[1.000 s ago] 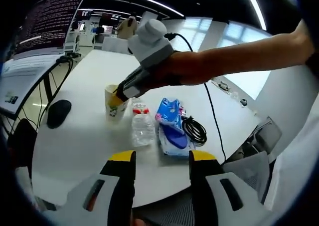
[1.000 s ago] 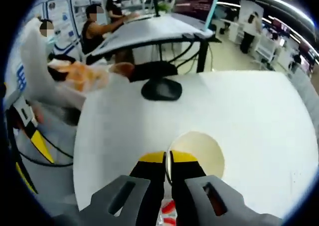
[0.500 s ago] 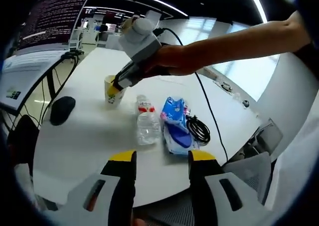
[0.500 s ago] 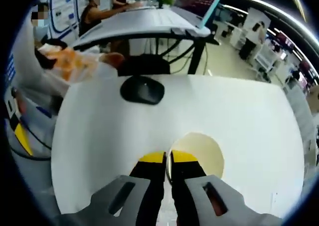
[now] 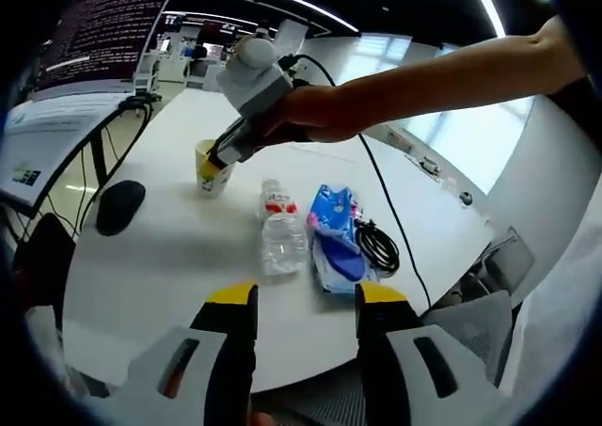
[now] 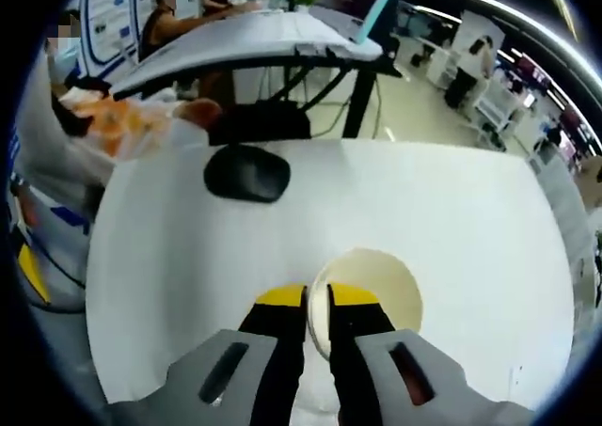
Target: Arrange the tabletop items into an orderly group along one side of the table until the central work area is clear of visible clutter.
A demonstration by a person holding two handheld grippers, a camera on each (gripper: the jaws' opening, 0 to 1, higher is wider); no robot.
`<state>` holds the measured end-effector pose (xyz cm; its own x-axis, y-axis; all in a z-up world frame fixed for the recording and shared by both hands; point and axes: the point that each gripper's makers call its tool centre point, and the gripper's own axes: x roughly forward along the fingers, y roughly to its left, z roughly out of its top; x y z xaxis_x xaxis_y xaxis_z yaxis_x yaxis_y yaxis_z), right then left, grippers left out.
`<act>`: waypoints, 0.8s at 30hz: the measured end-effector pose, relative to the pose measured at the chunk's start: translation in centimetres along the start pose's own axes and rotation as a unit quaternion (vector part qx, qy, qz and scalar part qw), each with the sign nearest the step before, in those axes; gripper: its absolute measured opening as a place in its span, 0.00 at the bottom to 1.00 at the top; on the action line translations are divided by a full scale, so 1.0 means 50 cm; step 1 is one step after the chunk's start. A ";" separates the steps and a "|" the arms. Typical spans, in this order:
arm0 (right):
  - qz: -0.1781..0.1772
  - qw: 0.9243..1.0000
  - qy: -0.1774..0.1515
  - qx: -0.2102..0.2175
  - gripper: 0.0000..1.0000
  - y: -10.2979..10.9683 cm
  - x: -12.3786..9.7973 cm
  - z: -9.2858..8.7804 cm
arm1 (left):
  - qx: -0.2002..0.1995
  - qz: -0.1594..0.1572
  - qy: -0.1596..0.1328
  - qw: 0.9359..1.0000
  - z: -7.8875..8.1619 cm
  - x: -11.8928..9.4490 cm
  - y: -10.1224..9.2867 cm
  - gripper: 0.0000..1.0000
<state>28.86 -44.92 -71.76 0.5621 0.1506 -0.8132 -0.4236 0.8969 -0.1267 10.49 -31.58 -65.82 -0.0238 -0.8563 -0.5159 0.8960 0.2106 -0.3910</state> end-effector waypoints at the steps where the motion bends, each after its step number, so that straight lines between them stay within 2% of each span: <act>1: -0.002 1.000 0.000 0.000 0.07 -0.001 -0.001 0.000 | 0.000 0.000 0.000 1.000 -0.001 0.000 0.001 0.40; 7: 0.001 1.000 -0.004 -0.001 0.13 0.007 -0.009 0.006 | 0.003 -0.003 0.002 1.000 0.000 0.002 -0.001 0.40; 11: -0.008 1.000 -0.012 0.007 0.12 -0.004 -0.020 0.012 | 0.003 -0.003 0.001 1.000 0.002 0.003 -0.001 0.40; 17: -0.012 1.000 -0.023 0.017 0.16 -0.008 -0.034 0.020 | 0.005 -0.008 0.009 1.000 -0.008 0.007 -0.011 0.41; 24: -0.012 0.999 -0.042 0.014 0.21 0.001 -0.067 0.035 | 0.007 -0.010 0.014 1.000 -0.010 0.012 -0.025 0.40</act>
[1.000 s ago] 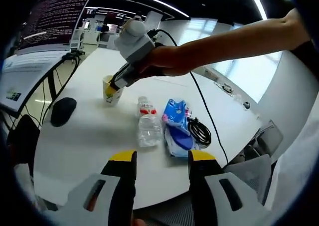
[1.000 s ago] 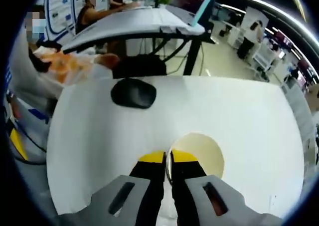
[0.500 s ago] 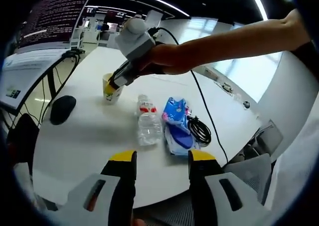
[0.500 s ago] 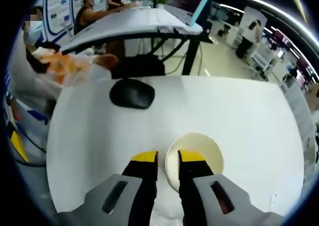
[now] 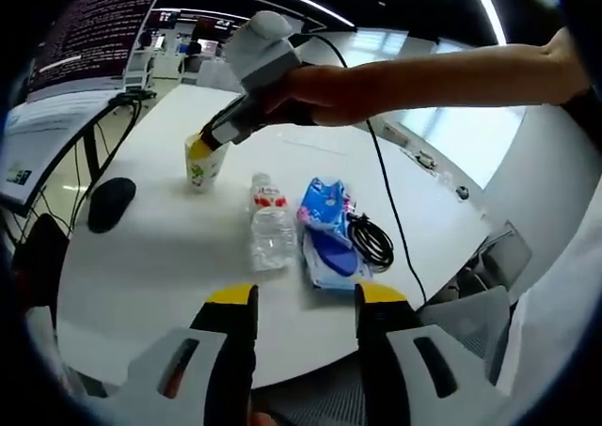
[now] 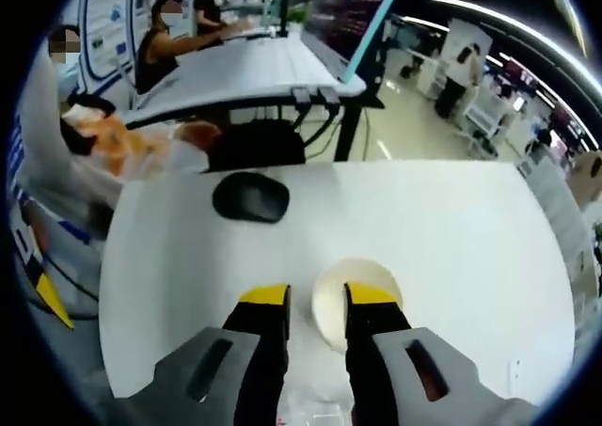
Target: Arrange the tabletop items into an orderly group along one side of the table until the central work area is clear of visible clutter.
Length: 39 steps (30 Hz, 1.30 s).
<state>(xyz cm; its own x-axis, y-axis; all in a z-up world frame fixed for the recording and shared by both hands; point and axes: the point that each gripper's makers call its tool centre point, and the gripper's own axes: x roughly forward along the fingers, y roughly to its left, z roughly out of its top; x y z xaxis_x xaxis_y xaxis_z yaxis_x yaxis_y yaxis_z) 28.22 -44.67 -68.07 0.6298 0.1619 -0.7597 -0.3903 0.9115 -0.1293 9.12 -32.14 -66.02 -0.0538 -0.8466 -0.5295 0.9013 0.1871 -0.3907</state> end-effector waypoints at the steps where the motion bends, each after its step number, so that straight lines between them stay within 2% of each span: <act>1: 0.001 1.000 -0.001 0.000 0.21 0.003 -0.006 0.000 | 0.001 -0.001 0.001 1.000 -0.001 0.002 -0.005 0.40; 10: -0.006 1.000 -0.018 0.006 0.21 0.001 -0.029 -0.014 | 0.004 -0.006 0.006 1.000 -0.009 0.007 -0.033 0.39; 23: -0.031 0.997 -0.054 0.049 0.20 -0.011 -0.110 -0.042 | -0.009 -0.008 0.006 1.000 -0.020 0.005 -0.058 0.37; 30: -0.043 0.995 -0.060 0.070 0.20 -0.005 -0.153 -0.099 | -0.007 -0.008 0.009 1.000 -0.019 0.006 -0.061 0.36; 36: -0.056 0.993 -0.055 0.093 0.20 0.004 -0.199 -0.178 | -0.009 -0.009 0.007 1.000 -0.005 0.015 -0.067 0.36; 39: -0.062 0.992 -0.057 0.095 0.21 0.003 -0.218 -0.200 | -0.010 -0.011 0.007 1.000 0.000 0.020 -0.073 0.36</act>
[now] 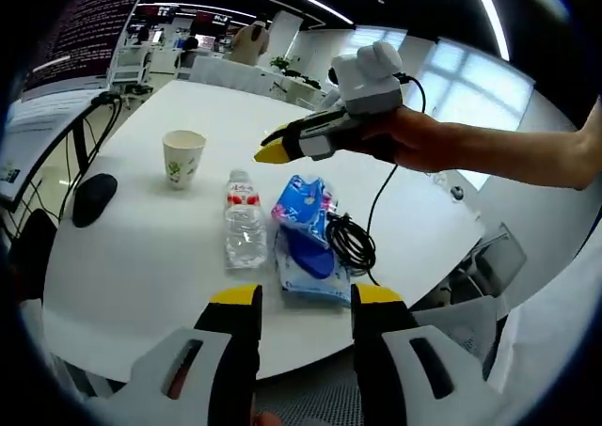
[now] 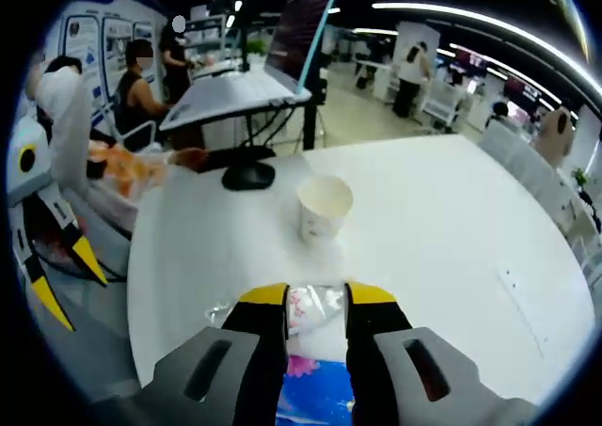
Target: Arrange the tabletop items into an orderly group along one side of the table until the central work area is clear of visible clutter.
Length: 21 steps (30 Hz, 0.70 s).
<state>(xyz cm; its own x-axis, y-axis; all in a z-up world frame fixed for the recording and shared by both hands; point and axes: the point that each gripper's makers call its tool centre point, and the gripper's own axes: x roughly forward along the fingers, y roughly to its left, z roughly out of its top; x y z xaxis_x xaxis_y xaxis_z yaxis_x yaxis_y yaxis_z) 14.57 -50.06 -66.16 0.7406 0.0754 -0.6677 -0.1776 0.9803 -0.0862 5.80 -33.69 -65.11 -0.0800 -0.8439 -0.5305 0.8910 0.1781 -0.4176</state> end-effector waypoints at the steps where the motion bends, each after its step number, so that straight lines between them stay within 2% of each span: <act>1: -0.003 1.000 0.000 0.001 0.21 -0.003 -0.006 -0.005 | 0.000 -0.001 0.001 1.000 0.001 0.002 -0.002 0.36; 4: -0.013 1.000 -0.008 0.022 0.21 -0.010 -0.029 -0.020 | 0.005 -0.005 0.005 1.000 0.003 0.008 -0.009 0.36; 9: -0.022 0.999 -0.005 0.033 0.21 -0.013 -0.054 -0.057 | 0.010 -0.006 0.010 1.000 0.006 0.010 -0.015 0.36; 12: -0.030 0.998 -0.006 0.048 0.22 -0.010 -0.073 -0.082 | 0.012 0.002 0.010 1.000 0.007 0.011 -0.012 0.38; 14: -0.041 0.996 -0.011 0.074 0.22 -0.011 -0.087 -0.100 | 0.016 0.006 0.011 1.000 0.008 0.011 -0.009 0.37; 19: -0.048 0.993 -0.011 0.103 0.22 -0.001 -0.113 -0.145 | 0.018 0.011 0.010 1.000 0.020 0.014 -0.003 0.37; 21: -0.051 0.989 -0.015 0.136 0.23 0.004 -0.121 -0.165 | 0.020 0.013 0.010 1.000 0.023 0.016 0.000 0.38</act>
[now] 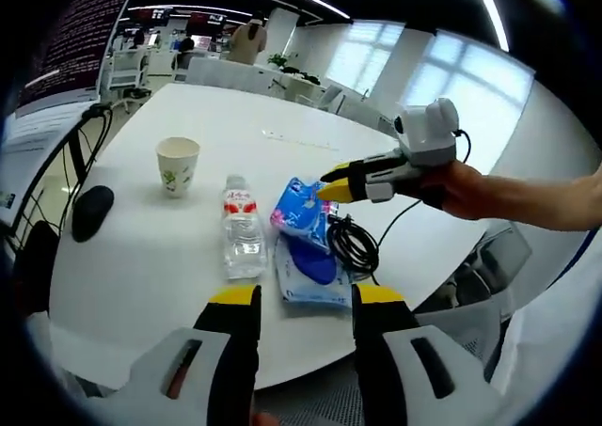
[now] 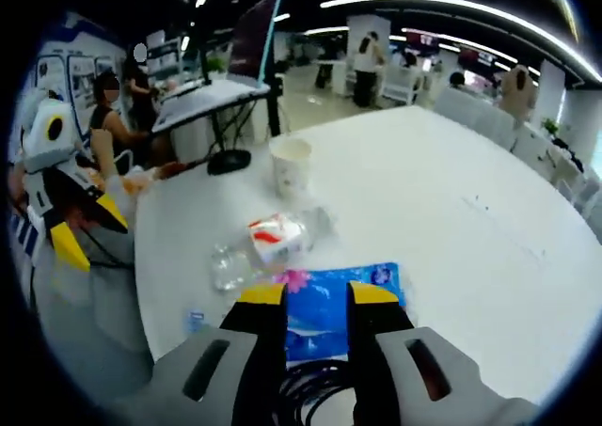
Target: Arrange the tabletop items into an orderly group along one side of the table until the central work area is clear of visible clutter.
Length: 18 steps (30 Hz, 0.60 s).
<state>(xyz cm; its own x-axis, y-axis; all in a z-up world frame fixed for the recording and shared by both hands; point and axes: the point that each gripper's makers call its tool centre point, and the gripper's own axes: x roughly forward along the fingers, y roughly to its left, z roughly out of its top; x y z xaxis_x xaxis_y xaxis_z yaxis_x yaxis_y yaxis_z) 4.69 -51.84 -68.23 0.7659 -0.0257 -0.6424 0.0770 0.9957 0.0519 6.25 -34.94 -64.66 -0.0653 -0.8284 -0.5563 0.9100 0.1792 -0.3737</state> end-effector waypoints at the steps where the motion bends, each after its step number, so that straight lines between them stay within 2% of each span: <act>1: -0.002 1.000 -0.004 0.011 0.23 0.000 -0.004 -0.007 | 0.001 0.002 -0.001 1.000 0.003 0.001 0.003 0.38; 8: -0.013 0.999 -0.006 0.050 0.23 0.011 -0.043 -0.075 | -0.002 0.016 -0.002 1.000 0.017 0.006 0.033 0.37; 15: -0.025 0.997 -0.010 0.075 0.23 0.020 -0.079 -0.116 | -0.011 0.033 -0.004 0.999 0.034 0.024 0.057 0.36; 18: -0.026 0.996 -0.007 0.081 0.24 0.027 -0.090 -0.133 | -0.002 0.038 -0.004 0.999 0.050 0.043 0.065 0.36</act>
<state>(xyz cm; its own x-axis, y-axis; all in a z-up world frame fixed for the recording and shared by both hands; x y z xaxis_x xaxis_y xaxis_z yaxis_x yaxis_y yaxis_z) -2.92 -49.80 -70.34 0.7669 -0.0793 -0.6369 0.2182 0.9654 0.1426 10.07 -37.48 -65.23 0.0074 -0.8165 -0.5773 0.9108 0.2438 -0.3332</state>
